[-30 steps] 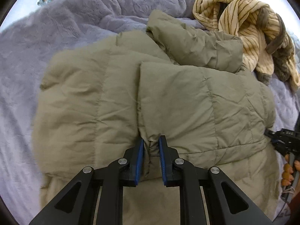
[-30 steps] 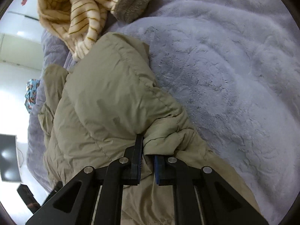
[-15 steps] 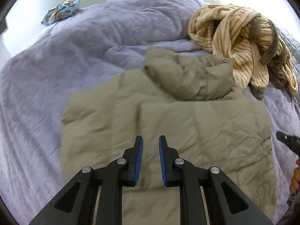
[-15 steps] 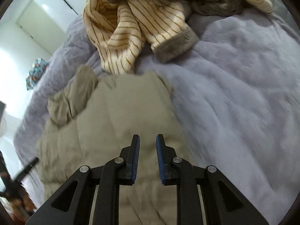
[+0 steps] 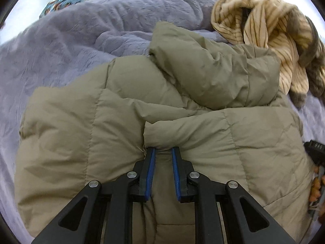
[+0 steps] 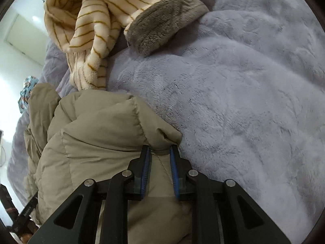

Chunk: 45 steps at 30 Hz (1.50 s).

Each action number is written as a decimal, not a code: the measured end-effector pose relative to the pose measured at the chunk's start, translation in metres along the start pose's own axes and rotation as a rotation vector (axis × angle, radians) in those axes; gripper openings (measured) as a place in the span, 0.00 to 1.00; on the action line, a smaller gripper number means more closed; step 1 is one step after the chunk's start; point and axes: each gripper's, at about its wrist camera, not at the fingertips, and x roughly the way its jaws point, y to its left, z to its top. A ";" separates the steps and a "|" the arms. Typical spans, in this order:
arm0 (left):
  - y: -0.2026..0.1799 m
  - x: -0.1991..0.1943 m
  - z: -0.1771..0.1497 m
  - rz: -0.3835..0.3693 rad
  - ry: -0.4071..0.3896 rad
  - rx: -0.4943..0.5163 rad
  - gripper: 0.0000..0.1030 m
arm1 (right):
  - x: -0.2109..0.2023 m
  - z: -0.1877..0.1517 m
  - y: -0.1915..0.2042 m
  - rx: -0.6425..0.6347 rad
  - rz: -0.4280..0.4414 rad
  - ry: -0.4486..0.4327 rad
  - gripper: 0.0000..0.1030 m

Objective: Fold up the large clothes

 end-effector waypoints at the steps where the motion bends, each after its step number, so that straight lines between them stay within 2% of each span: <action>1: -0.002 0.000 0.000 0.009 0.003 0.006 0.18 | 0.000 0.002 0.002 0.001 -0.010 0.006 0.22; 4: -0.004 -0.011 0.005 0.033 0.023 0.001 0.19 | -0.010 0.006 0.011 -0.009 -0.064 0.037 0.23; 7: -0.002 -0.027 0.007 0.046 0.028 -0.001 0.19 | -0.028 0.006 0.021 -0.025 -0.073 0.032 0.27; 10: 0.005 -0.050 0.002 0.054 0.014 -0.004 0.19 | -0.056 -0.012 0.030 -0.053 -0.073 0.011 0.36; 15: 0.022 -0.080 -0.024 0.089 0.038 -0.034 0.19 | -0.081 -0.049 0.040 -0.094 -0.062 0.044 0.38; 17: 0.026 -0.089 -0.037 0.132 0.041 -0.037 0.61 | -0.087 -0.066 0.040 -0.097 -0.060 0.076 0.39; 18: 0.028 -0.094 -0.042 0.149 0.024 -0.044 0.88 | -0.089 -0.074 0.040 -0.096 -0.061 0.093 0.39; 20: 0.028 -0.110 -0.055 0.165 -0.016 -0.034 0.89 | -0.096 -0.089 0.041 -0.094 -0.068 0.116 0.40; 23: 0.028 -0.119 -0.069 0.174 0.026 -0.012 0.89 | -0.106 -0.111 0.040 -0.101 -0.076 0.152 0.42; 26: 0.027 -0.128 -0.080 0.153 0.062 -0.022 0.90 | -0.115 -0.127 0.039 -0.100 -0.069 0.180 0.47; 30: 0.017 -0.145 -0.091 0.158 0.064 -0.016 0.90 | -0.131 -0.141 0.038 -0.103 -0.052 0.205 0.54; 32: 0.010 -0.152 -0.096 0.148 0.072 -0.015 0.90 | -0.140 -0.144 0.039 -0.112 -0.048 0.208 0.59; 34: 0.007 -0.158 -0.099 0.144 0.080 -0.017 1.00 | -0.149 -0.146 0.040 -0.112 -0.040 0.206 0.61; 38: -0.004 -0.170 -0.106 0.113 0.102 -0.023 1.00 | -0.163 -0.149 0.043 -0.110 -0.030 0.206 0.67; 42: -0.010 -0.179 -0.112 0.105 0.126 -0.019 1.00 | -0.177 -0.150 0.052 -0.134 -0.025 0.197 0.68; 45: -0.011 -0.189 -0.116 0.101 0.135 -0.041 1.00 | -0.188 -0.149 0.057 -0.142 -0.005 0.190 0.79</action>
